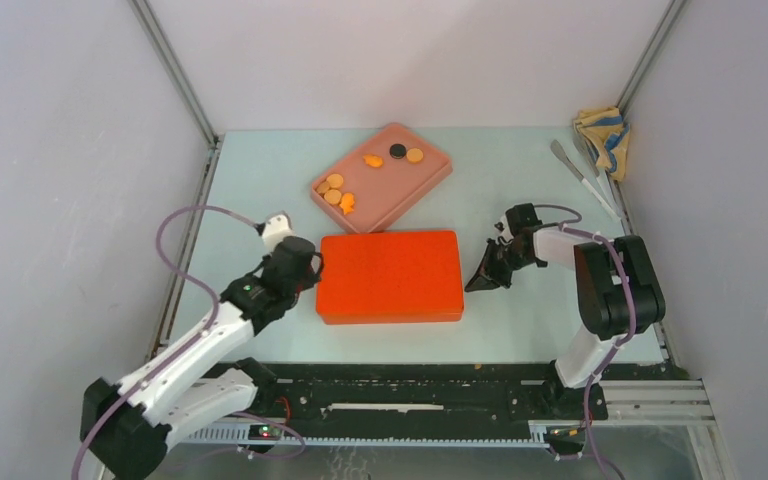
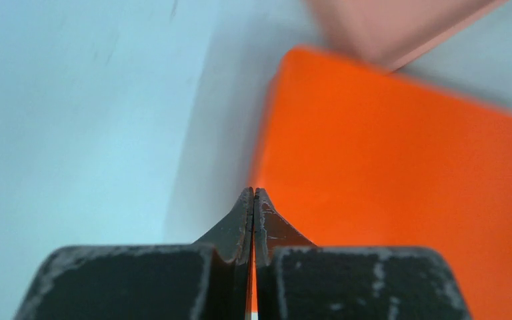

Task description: Pack the cookies

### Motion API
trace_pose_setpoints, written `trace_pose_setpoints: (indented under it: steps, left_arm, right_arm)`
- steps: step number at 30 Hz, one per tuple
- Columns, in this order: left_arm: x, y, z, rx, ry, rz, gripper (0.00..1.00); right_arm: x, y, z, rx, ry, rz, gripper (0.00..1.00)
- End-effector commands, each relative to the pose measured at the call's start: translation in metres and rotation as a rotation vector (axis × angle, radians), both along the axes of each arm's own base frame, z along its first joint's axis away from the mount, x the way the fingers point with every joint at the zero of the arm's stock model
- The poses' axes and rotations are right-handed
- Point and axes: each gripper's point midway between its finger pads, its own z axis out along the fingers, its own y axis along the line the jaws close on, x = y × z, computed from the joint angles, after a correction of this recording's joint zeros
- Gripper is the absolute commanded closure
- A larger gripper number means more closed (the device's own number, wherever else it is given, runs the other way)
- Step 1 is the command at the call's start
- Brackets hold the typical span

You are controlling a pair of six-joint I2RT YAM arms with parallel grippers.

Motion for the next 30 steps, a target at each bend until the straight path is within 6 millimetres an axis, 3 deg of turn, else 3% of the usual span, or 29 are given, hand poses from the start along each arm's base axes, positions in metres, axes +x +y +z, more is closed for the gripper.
trace_pose_setpoints:
  steps: [1, 6, 10, 16, 20, 24, 27, 30]
  left_arm:
    - [-0.027, 0.032, -0.074, 0.149, 0.214, 0.118, 1.00]
    - [-0.027, 0.029, -0.102, 0.206, 0.316, 0.113, 1.00]
    - [-0.022, 0.008, -0.110, 0.160, 0.346, 0.054, 1.00]
    - [-0.012, -0.044, -0.088, 0.036, 0.303, -0.098, 1.00]
    - [-0.010, -0.055, -0.079, 0.013, 0.293, -0.134, 1.00]
    - [-0.013, -0.053, -0.079, 0.020, 0.295, -0.142, 1.00]
    - [-0.015, -0.053, -0.079, 0.014, 0.297, -0.148, 1.00]
    - [-0.016, -0.048, -0.080, 0.039, 0.303, -0.136, 1.00]
  right_arm:
    - [0.019, 0.007, 0.010, 0.012, -0.067, 0.007, 1.00]
    - [0.017, 0.010, 0.010, 0.021, -0.064, 0.022, 1.00]
    - [0.015, 0.018, 0.009, 0.031, -0.059, 0.046, 1.00]
    - [0.001, 0.053, 0.018, 0.103, -0.047, 0.128, 1.00]
    - [-0.005, 0.065, 0.025, 0.109, -0.051, 0.140, 1.00]
    - [0.007, 0.041, 0.026, -0.032, -0.091, 0.058, 1.00]
    - [0.023, 0.008, 0.041, -0.167, -0.162, -0.053, 1.00]
    - [0.036, -0.019, 0.069, -0.290, -0.260, -0.144, 1.00]
